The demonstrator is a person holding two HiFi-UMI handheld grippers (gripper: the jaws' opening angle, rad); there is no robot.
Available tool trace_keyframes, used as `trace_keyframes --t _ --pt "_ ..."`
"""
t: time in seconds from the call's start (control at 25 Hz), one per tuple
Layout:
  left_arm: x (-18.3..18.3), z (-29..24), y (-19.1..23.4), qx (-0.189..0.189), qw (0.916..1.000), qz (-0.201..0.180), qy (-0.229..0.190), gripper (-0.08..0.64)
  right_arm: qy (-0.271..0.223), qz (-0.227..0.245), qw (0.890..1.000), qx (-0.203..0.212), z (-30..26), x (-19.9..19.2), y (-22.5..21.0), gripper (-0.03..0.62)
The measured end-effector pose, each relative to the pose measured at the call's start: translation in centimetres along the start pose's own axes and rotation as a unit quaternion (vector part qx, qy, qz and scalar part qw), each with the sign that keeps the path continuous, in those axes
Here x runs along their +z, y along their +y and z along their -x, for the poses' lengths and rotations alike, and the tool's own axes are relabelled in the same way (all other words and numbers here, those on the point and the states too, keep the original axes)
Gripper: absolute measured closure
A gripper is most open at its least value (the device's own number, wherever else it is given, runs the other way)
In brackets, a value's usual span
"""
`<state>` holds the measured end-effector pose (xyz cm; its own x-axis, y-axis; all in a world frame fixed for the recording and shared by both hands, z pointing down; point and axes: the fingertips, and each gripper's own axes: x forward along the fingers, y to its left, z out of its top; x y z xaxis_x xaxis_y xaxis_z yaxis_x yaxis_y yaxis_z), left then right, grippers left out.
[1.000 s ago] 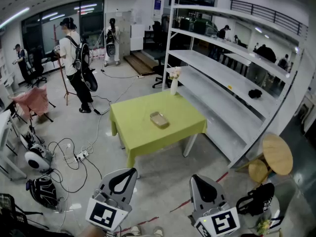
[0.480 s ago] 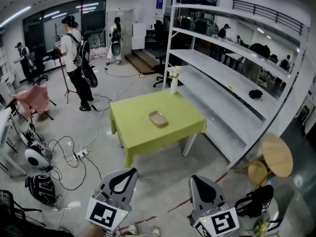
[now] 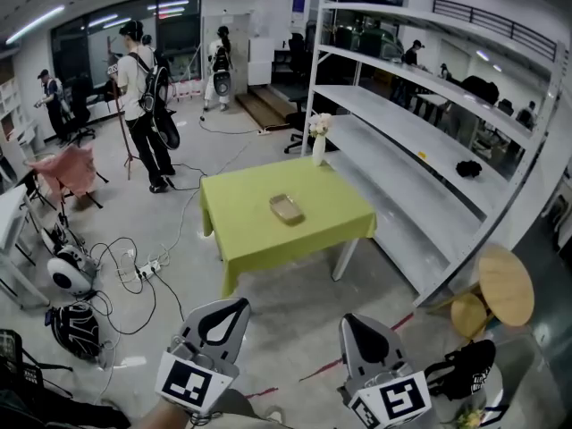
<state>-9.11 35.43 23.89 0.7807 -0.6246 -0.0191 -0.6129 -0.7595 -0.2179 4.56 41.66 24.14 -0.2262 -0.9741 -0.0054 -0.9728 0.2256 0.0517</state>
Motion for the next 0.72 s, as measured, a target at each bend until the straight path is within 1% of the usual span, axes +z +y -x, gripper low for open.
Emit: trace_keyframes --t 0.24,0.44,0.6,0.72 --pt "0.3 -0.7 0.2 0.015 0.9999 -0.005 -0.002 0.552 -0.008 0.003 1.000 0.011 -0.7 0.3 -0.9 0.586" --pt "-0.8 -2.2 1.0 0.022 0.9997 -0.008 0.001 0.552 -0.005 0.002 1.000 0.021 -2.5 -0.8 -1.7 0.586" --pt "-1.9 -4.3 2.0 0.015 0.9998 -0.011 -0.001 0.552 -0.001 0.006 1.000 0.022 -4.6 -1.8 -2.3 0.586" --pt "-2.2 -6.1 2.8 0.009 0.9999 -0.005 -0.008 0.552 0.002 0.005 1.000 0.020 -6.3 -2.4 -3.3 0.586"
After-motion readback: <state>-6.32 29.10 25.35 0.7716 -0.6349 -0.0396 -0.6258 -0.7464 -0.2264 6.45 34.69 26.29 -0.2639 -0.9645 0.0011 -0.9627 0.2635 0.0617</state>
